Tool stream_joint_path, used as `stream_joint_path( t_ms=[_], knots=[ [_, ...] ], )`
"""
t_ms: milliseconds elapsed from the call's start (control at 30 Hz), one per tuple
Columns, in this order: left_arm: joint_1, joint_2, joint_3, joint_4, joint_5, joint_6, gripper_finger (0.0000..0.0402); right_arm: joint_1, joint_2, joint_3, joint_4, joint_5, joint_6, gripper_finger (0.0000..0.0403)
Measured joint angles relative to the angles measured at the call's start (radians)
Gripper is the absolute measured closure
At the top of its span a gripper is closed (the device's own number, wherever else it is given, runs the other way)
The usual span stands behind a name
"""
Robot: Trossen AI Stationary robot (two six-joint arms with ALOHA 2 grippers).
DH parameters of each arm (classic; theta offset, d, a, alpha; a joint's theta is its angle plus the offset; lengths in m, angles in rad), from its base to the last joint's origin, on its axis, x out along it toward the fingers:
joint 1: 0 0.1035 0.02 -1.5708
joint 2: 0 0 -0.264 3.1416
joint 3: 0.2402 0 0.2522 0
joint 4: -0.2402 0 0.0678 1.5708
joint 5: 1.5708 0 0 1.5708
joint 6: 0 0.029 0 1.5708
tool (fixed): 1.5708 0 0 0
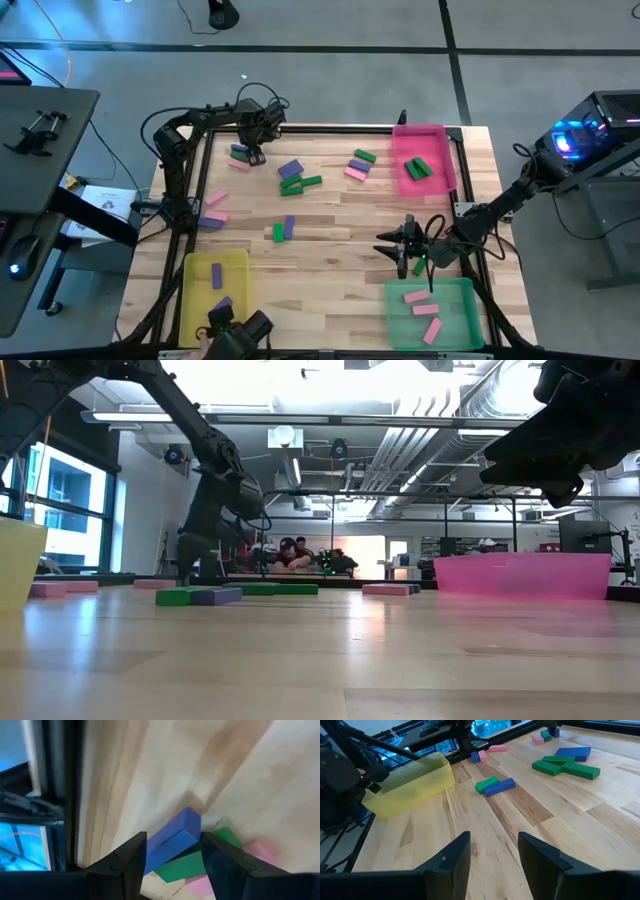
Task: Sort blocks
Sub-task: Put the blue block into the yellow bin
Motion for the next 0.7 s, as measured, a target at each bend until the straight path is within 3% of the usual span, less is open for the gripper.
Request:
stream_joint_path(
  t_ms=[200, 567, 700],
  knots=[
    [0.0, 0.0, -0.045, 0.04, -0.002, 0.032, 0.0242, 0.0, 0.0, 0.0, 0.0, 0.0, 0.0, 0.0253],
    [-0.001, -0.003, -0.044, 0.053, 0.002, 0.033, 0.037, 0.0, 0.0, 0.0, 0.0, 0.0, 0.0, 0.0253],
    [-0.034, -0.004, -0.043, 0.083, -0.009, 0.048, 0.0378, 0.0, 0.0, 0.0, 0.0, 0.0, 0.0, 0.0253]
  ],
)
